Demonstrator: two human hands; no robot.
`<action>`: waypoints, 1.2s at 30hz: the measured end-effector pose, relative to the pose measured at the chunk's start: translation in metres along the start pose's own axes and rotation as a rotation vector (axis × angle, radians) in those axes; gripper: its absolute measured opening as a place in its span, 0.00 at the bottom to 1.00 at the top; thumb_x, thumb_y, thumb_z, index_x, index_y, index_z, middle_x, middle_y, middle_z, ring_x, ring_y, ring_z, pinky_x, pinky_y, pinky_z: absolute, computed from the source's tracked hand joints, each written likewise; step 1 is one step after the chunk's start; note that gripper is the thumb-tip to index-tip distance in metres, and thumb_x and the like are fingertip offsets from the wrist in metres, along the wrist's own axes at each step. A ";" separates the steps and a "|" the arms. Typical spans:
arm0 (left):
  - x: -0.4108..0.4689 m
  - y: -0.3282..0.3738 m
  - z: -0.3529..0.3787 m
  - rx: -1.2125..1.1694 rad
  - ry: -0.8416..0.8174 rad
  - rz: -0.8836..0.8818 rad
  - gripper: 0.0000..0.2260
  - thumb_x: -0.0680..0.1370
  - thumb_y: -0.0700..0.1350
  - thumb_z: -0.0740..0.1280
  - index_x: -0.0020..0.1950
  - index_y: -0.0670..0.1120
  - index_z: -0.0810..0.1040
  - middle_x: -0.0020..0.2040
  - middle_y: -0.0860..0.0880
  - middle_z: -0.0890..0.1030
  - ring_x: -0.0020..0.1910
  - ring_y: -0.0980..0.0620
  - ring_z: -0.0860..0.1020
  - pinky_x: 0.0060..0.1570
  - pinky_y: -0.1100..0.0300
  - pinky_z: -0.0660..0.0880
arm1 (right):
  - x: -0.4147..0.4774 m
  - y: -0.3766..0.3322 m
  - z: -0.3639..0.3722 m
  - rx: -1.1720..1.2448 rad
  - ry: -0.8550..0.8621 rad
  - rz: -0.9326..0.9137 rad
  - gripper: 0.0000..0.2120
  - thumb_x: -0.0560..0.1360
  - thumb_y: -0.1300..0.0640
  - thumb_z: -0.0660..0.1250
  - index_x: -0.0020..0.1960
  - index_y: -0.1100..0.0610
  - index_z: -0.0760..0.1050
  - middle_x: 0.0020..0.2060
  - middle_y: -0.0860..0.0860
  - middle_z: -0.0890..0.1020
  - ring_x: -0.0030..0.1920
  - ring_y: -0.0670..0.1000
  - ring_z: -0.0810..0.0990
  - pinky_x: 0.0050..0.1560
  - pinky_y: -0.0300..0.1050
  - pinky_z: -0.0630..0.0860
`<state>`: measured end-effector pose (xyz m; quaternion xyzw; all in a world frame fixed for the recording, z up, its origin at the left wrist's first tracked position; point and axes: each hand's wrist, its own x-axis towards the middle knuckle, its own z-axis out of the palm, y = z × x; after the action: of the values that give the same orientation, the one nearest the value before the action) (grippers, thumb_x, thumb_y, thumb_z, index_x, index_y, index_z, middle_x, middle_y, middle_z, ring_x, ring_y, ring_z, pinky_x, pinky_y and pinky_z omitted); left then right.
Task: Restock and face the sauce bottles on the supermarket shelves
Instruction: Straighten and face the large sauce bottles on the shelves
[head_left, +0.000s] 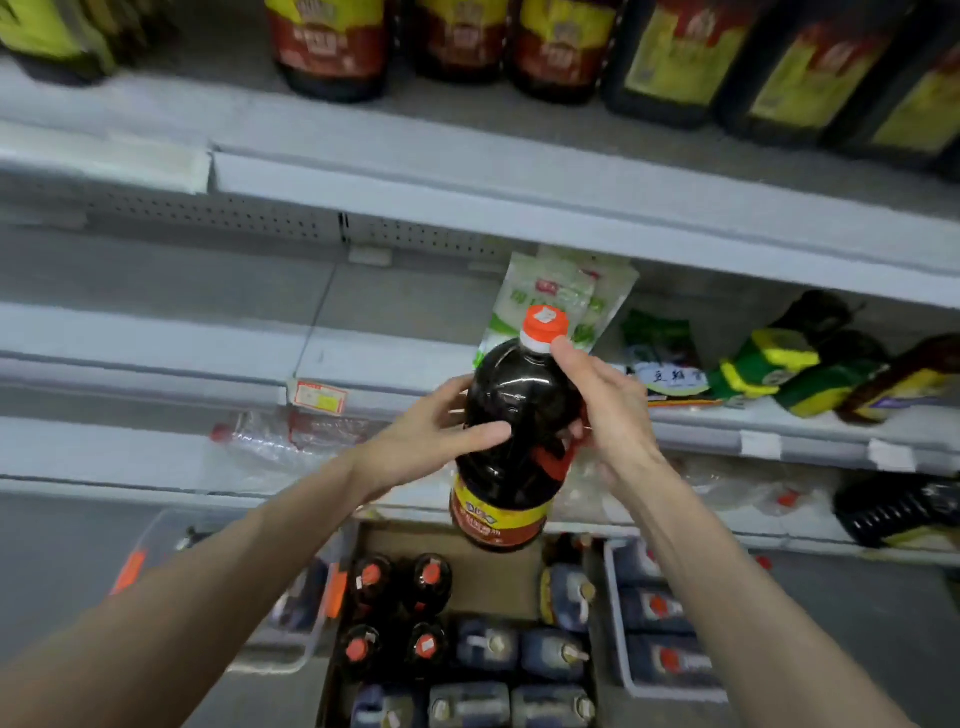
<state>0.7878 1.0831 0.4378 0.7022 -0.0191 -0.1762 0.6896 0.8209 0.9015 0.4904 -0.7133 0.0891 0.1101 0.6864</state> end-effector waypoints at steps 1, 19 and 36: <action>-0.003 0.023 -0.004 0.026 -0.003 0.034 0.37 0.65 0.57 0.74 0.72 0.53 0.66 0.66 0.57 0.76 0.64 0.62 0.73 0.64 0.62 0.70 | -0.003 -0.027 0.002 -0.002 -0.006 -0.031 0.10 0.73 0.48 0.70 0.45 0.54 0.82 0.23 0.43 0.78 0.20 0.40 0.71 0.23 0.33 0.66; 0.003 0.265 -0.059 0.050 0.364 0.345 0.24 0.64 0.44 0.79 0.59 0.48 0.78 0.53 0.52 0.84 0.55 0.56 0.81 0.54 0.59 0.77 | 0.020 -0.275 0.041 -0.070 -0.297 -0.499 0.22 0.63 0.43 0.74 0.55 0.49 0.81 0.51 0.48 0.85 0.54 0.49 0.83 0.57 0.49 0.79; 0.070 0.288 -0.125 0.018 0.407 0.402 0.20 0.65 0.42 0.79 0.54 0.49 0.79 0.50 0.54 0.84 0.52 0.57 0.81 0.51 0.63 0.77 | 0.098 -0.295 0.082 -0.055 -0.256 -0.610 0.19 0.71 0.52 0.73 0.61 0.48 0.77 0.55 0.49 0.83 0.57 0.49 0.81 0.60 0.54 0.77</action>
<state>0.9501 1.1702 0.7013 0.7115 -0.0207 0.1086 0.6940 0.9943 0.9984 0.7433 -0.7057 -0.2187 -0.0095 0.6738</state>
